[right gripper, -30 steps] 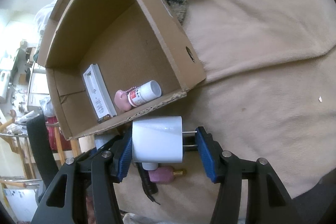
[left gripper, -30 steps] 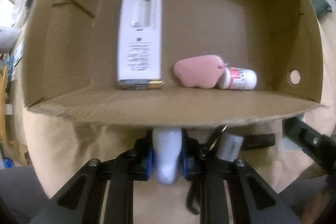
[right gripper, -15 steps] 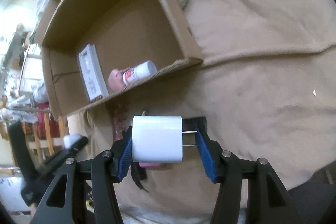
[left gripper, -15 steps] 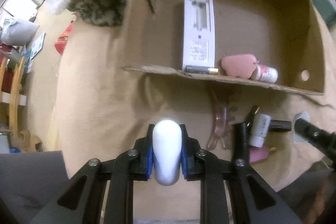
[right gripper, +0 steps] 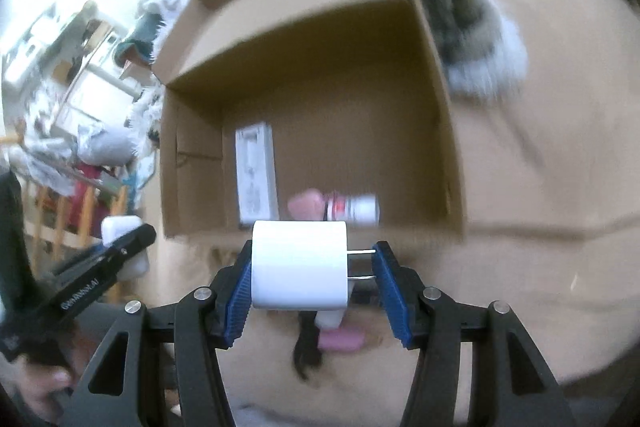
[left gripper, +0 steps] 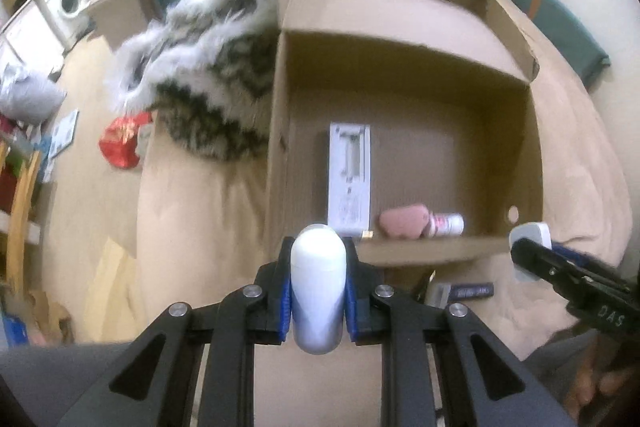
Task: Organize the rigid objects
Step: 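Carry the charger cube with the right tool while the left tool carries the earbud case into the box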
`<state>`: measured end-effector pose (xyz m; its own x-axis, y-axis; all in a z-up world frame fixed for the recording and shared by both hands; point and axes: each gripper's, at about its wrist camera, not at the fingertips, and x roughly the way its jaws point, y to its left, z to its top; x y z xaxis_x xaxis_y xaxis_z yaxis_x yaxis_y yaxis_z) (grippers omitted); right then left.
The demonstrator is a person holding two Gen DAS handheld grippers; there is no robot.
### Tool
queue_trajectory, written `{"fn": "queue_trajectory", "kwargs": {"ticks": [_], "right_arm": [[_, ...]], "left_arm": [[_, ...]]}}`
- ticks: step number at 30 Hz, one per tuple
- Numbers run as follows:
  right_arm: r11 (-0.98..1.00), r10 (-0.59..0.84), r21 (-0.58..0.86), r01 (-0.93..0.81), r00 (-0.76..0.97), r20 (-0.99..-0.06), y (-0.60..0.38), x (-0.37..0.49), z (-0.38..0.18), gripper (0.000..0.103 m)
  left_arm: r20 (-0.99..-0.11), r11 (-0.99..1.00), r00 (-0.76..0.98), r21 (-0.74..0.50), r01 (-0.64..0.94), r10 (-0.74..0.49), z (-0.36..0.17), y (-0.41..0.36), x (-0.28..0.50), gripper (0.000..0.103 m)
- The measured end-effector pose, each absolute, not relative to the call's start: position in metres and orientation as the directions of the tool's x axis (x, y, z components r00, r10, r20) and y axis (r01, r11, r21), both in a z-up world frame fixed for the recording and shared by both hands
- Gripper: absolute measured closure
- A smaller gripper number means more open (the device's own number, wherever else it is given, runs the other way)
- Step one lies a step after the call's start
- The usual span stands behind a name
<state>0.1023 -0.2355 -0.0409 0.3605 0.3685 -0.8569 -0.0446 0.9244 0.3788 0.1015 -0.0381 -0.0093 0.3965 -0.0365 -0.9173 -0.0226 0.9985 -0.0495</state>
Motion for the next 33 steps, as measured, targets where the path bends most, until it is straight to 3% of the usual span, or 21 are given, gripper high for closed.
{"fn": "queue_trajectory", "kwargs": {"ticks": [11, 15, 20, 33], "right_arm": [[0.946, 0.321, 0.313, -0.085, 0.383, -0.866, -0.226, 0.161, -0.069, 0.043], [0.921, 0.38, 0.386, -0.059, 0.362, -0.851, -0.227, 0.168, -0.081, 0.043], [0.93, 0.366, 0.35, -0.11, 0.353, -0.861, -0.211, 0.168, -0.085, 0.043], [0.944, 0.331, 0.313, -0.107, 0.299, -0.895, -0.196, 0.176, -0.102, 0.043]], "left_arm": [[-0.922, 0.999, 0.386, -0.013, 0.045, -0.029, -0.044, -0.053, 0.158, 0.084], [-0.922, 0.995, 0.379, -0.044, 0.091, -0.075, -0.064, -0.061, 0.163, 0.084], [-0.912, 0.994, 0.402, -0.038, 0.106, -0.078, -0.072, -0.068, 0.166, 0.084], [-0.939, 0.997, 0.338, -0.058, 0.053, -0.072, -0.09, -0.058, 0.175, 0.084]]}}
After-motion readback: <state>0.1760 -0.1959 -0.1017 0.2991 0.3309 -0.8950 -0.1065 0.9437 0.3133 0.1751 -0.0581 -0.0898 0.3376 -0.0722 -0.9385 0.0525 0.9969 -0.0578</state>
